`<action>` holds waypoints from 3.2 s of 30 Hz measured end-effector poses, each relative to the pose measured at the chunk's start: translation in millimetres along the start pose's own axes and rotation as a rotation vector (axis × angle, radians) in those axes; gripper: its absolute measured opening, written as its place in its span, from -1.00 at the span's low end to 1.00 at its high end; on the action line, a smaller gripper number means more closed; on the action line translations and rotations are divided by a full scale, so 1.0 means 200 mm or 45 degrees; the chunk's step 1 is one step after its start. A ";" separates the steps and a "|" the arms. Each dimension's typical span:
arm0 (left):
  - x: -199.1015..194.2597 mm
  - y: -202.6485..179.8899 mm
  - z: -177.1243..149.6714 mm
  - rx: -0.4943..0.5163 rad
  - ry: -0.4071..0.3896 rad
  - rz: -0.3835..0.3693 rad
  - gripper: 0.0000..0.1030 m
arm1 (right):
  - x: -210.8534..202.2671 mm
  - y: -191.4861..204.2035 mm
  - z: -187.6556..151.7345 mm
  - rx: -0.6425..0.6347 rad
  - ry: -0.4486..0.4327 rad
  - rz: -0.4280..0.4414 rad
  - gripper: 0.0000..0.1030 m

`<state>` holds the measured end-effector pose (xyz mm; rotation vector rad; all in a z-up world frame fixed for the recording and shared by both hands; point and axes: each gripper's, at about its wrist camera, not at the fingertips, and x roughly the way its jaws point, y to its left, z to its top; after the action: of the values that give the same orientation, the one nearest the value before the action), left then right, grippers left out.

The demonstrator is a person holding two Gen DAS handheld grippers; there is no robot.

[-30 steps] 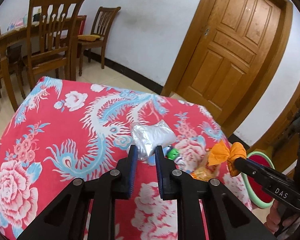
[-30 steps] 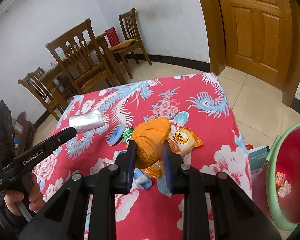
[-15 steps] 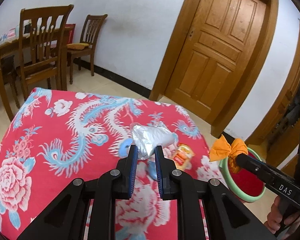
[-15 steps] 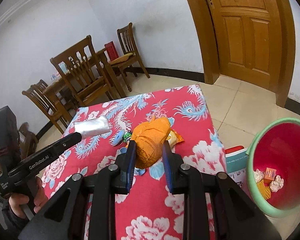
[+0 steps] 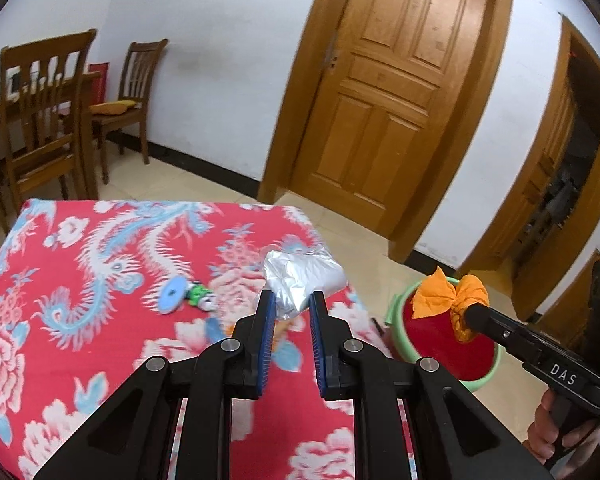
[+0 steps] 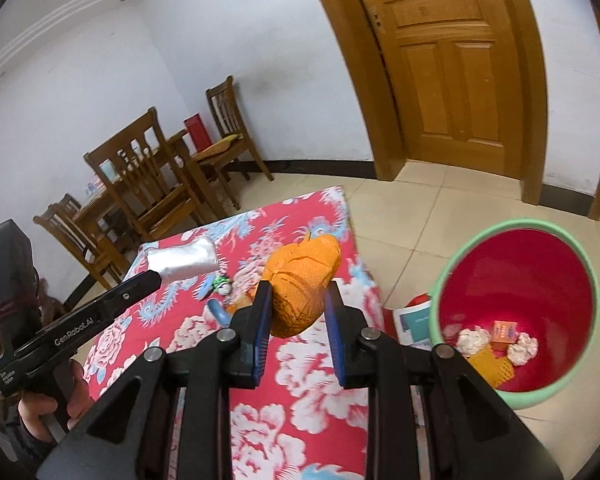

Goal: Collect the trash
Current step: 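Carry both items over the red bucket and open both tools, then move the left tool to the blue disc while the right tool moves to the snack bag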

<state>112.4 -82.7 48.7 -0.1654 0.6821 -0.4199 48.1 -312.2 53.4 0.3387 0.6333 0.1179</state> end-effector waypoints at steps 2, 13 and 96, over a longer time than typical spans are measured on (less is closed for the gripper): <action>0.01 -0.06 0.00 0.015 0.006 -0.020 -0.67 | -0.03 -0.05 -0.01 0.018 -0.010 -0.017 -0.45; 0.14 -0.37 -0.07 0.120 0.088 -0.113 -0.67 | -0.15 -0.31 -0.05 0.107 -0.022 -0.133 -0.45; 0.31 0.10 -0.02 0.040 0.187 0.167 -0.51 | 0.22 -0.19 -0.06 0.132 0.154 -0.097 -0.16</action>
<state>159.2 -92.0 4.4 -0.0597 0.8253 -0.3190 76.6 -335.9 7.1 0.4089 0.7730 0.0332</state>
